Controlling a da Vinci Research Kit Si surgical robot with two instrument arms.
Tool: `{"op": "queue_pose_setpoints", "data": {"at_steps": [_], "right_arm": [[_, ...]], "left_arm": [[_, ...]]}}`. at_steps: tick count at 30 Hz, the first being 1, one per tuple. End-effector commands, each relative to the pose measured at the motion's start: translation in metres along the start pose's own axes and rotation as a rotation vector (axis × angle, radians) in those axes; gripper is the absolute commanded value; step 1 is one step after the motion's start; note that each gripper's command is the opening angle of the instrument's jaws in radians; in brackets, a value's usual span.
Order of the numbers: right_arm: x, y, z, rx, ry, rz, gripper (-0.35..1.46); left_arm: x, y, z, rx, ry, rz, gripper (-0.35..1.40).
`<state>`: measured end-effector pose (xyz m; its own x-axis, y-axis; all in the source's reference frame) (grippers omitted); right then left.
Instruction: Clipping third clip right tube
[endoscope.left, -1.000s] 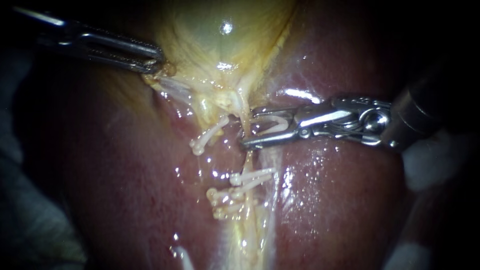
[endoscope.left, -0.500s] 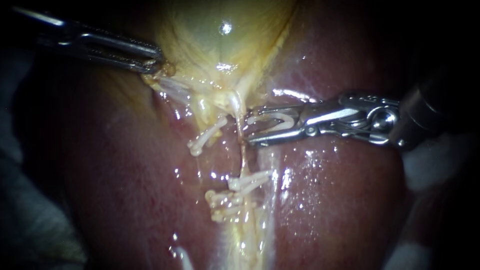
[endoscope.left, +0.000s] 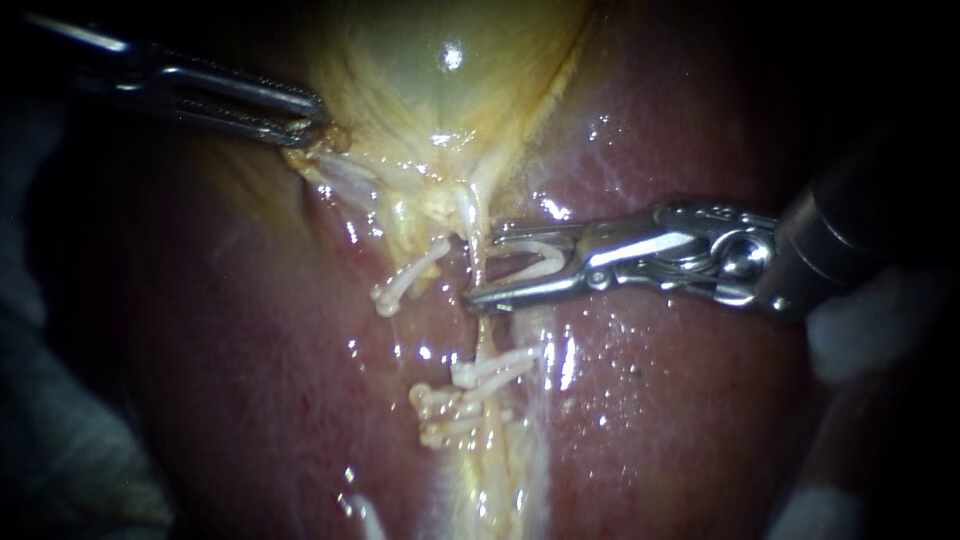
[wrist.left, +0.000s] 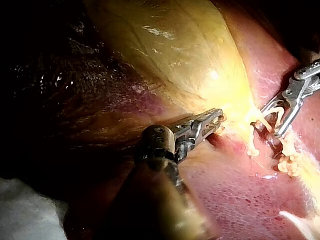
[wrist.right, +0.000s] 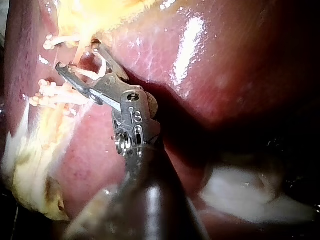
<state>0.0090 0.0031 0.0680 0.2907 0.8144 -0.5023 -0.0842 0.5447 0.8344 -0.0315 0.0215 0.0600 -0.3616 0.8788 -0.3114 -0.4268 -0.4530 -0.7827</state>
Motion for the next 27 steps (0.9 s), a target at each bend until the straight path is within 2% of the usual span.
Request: {"op": "queue_pose_setpoints", "data": {"at_steps": [1, 7, 23, 27], "right_arm": [[0.0000, -0.0001, 0.0001, 0.005, 0.001, 0.003, 0.50], [0.0001, -0.0008, 0.0006, 0.046, 0.019, 0.031, 0.50], [0.0008, -0.0013, 0.0028, 0.130, 0.125, 0.130, 0.50], [0.0008, -0.0016, 0.0028, 0.172, 0.146, 0.164, 0.49]], "left_arm": [[0.0000, 0.0000, 0.0000, 0.000, 0.000, 0.000, -0.35], [0.0000, 0.0000, 0.0000, 0.000, 0.000, 0.000, -0.35], [0.0000, 0.0000, 0.0000, 0.000, 0.000, 0.000, -0.35], [0.0000, 0.0000, 0.0000, 0.000, 0.000, 0.000, -0.35]]}}
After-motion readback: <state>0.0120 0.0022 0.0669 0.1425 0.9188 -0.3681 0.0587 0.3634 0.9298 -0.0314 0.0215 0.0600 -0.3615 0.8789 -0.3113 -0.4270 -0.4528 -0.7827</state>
